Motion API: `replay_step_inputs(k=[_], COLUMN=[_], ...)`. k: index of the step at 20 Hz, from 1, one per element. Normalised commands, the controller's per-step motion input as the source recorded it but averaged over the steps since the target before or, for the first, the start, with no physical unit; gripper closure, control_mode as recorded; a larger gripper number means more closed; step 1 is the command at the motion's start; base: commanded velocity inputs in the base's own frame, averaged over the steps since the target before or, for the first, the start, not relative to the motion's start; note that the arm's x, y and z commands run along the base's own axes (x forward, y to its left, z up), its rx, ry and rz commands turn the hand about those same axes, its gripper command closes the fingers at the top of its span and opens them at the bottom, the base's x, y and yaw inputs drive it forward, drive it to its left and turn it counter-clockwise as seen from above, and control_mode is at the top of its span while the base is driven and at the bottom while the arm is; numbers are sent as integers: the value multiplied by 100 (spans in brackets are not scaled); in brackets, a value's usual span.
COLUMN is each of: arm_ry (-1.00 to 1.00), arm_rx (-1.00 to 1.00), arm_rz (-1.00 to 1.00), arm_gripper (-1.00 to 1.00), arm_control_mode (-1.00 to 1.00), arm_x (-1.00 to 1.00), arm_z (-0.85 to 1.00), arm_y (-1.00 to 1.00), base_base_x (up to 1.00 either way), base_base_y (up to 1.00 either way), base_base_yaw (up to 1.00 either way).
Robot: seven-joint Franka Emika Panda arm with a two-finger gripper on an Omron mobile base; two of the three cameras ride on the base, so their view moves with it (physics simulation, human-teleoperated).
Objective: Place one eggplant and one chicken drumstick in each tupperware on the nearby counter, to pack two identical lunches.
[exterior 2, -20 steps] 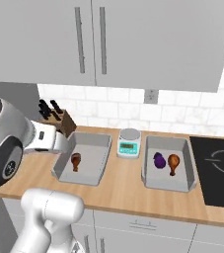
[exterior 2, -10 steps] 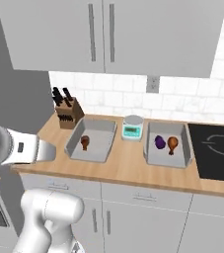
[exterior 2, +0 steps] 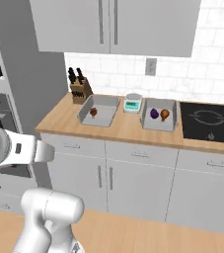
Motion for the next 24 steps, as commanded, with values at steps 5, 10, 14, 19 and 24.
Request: replay_step_inputs(k=[5, 10, 14, 19, 24], arm_ry=[0, 0, 0, 0, 0], arm_rx=[0, 0, 0, 0, 0], arm_rz=[0, 0, 0, 0, 0], arm_gripper=[-100, -100, -100, -100, -100], arm_control_mode=[100, 100, 100, 100, 100], arm_x=[0, 0, 0, 0, 0], arm_z=[0, 0, 0, 0, 0], arm_y=[0, 0, 0, 0, 0], base_base_x=[-100, -67, -4, 0, 0], base_base_y=[-27, 15, -5, 0, 0], base_base_yaw=[23, 59, 95, 100, 100])
